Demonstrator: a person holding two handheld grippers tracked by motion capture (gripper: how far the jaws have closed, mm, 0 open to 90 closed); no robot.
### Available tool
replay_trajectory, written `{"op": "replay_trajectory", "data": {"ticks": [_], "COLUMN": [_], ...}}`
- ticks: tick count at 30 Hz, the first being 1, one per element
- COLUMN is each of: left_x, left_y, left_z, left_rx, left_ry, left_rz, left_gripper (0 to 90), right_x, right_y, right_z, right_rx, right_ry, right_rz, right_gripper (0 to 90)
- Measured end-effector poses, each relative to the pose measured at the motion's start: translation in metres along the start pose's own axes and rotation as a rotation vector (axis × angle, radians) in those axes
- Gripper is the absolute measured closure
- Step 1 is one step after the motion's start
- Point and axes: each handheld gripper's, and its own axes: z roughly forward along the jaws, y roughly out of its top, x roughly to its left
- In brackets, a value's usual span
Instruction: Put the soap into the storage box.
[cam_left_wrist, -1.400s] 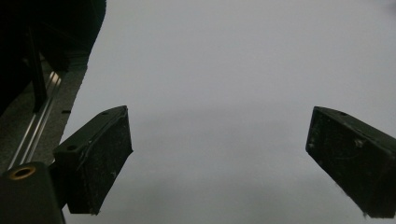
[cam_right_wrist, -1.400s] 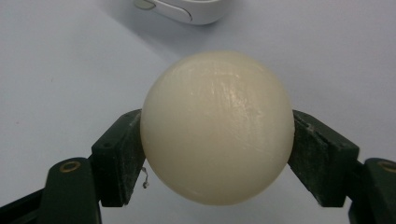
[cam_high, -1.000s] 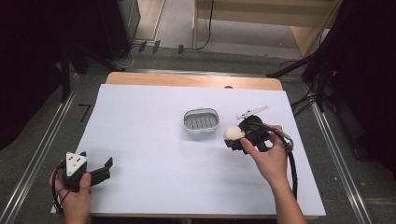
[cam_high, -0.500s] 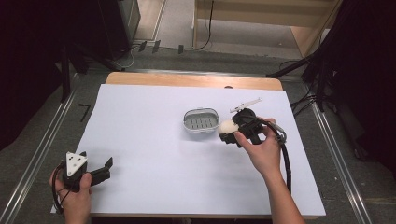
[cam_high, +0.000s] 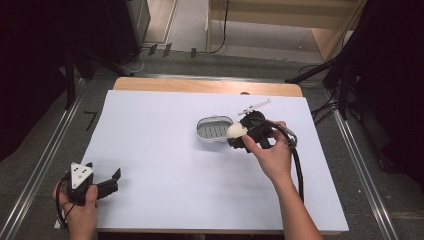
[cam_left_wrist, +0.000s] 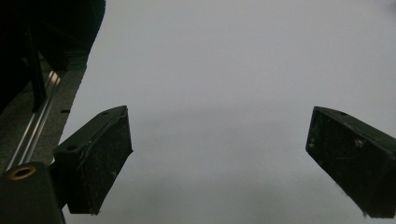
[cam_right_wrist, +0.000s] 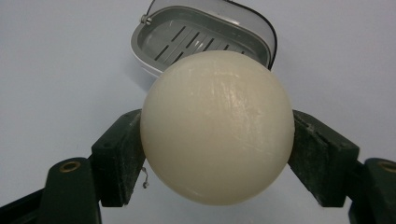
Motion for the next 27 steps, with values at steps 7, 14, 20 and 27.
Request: {"op": "replay_trajectory", "data": {"ticks": [7,14,20,27], "left_x": [0.000,0.000,0.000,0.000], "left_y": [0.000,0.000,0.000,0.000], "left_z": [0.001,0.001,0.001,0.001], "left_rx": [0.004,0.009,0.008,0.008], "left_ry": [-0.003,-0.002,-0.001,-0.003], "left_rz": [-0.001,-0.001,-0.001,0.000], "left_gripper": [7.4,7.4,7.4,7.4], "right_x": [0.002,0.003,0.004,0.005], "right_y": [0.009,0.018,0.024,0.030], "right_z": [0.005,0.013,0.020,0.029], "right_rx": [0.007,0.012,0.018,0.035], "right_ry": [-0.005,-0.003,-0.004,-0.009], "right_rz": [-0.003,-0.009,-0.006,-0.004], "right_gripper": [25.7,25.7,25.8,25.7]}}
